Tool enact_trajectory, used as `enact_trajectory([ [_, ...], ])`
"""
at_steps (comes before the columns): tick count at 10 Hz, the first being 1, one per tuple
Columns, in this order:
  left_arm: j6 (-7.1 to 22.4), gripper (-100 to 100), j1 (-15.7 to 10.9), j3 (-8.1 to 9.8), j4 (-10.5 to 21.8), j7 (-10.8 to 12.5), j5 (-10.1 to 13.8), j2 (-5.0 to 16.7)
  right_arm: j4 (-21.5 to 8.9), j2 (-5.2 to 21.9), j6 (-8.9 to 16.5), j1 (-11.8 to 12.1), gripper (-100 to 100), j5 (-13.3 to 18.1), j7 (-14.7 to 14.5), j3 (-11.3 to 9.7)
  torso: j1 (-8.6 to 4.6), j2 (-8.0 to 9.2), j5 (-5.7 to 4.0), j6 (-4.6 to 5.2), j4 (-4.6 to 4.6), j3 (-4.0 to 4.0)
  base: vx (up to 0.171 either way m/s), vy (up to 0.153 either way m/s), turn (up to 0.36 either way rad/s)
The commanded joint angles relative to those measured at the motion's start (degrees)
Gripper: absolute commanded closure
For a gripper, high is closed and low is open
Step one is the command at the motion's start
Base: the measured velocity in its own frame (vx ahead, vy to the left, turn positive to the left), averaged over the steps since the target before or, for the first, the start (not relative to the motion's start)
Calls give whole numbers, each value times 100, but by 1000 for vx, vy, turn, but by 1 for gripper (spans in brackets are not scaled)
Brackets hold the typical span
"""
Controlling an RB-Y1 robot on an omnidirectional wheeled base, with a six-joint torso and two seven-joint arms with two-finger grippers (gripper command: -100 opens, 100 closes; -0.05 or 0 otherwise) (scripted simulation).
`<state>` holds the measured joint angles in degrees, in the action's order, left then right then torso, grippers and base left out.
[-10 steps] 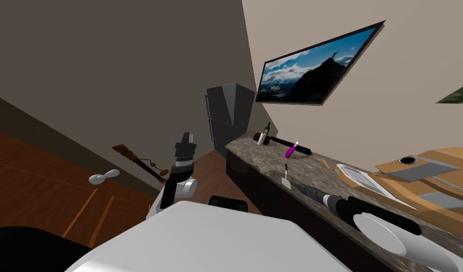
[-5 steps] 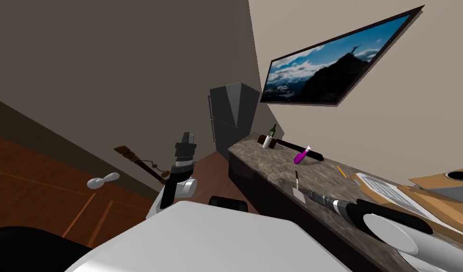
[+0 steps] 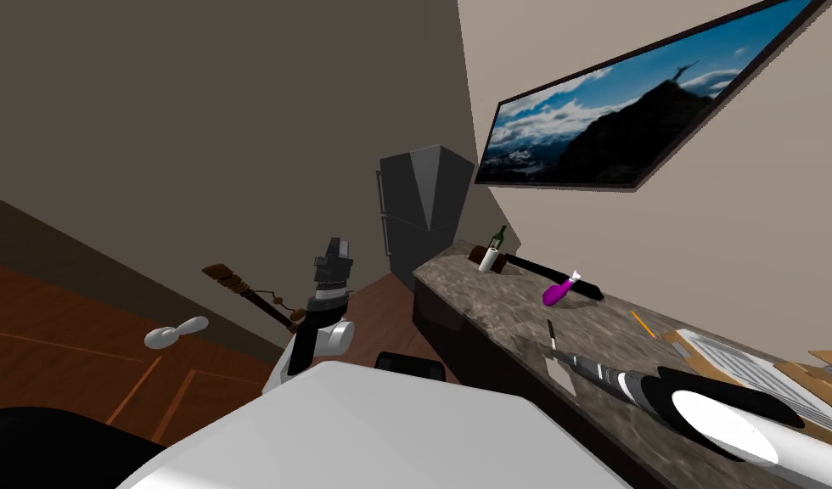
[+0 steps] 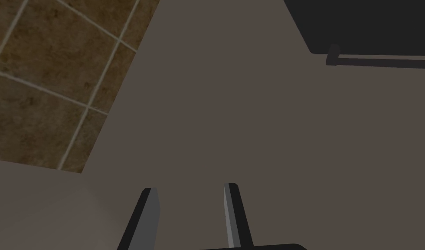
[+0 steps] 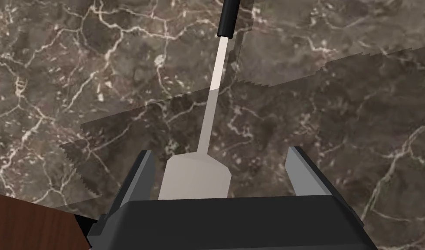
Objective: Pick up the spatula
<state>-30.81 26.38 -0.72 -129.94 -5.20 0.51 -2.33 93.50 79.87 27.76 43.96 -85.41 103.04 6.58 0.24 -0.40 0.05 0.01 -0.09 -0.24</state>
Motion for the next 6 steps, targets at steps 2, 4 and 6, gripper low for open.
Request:
enact_trajectory([
  [2, 0, 0, 0, 0, 0, 0, 0, 0, -437, 240, 317, 56, -100, -342, 325, -140, 10, -4, 3, 0, -1, -2, 139, 85, 72],
  [4, 0, 0, 0, 0, 0, 0, 0, 0, -664, 376, 488, 111, -100, -496, 532, -221, -3, -10, 1, 0, -3, -6, 129, 41, 52],
  [6, 0, 0, 0, 0, 0, 0, 0, 0, -799, 449, 588, 145, -100, -582, 649, -273, -9, 3, -1, 2, 0, 1, 100, 31, 26],
])
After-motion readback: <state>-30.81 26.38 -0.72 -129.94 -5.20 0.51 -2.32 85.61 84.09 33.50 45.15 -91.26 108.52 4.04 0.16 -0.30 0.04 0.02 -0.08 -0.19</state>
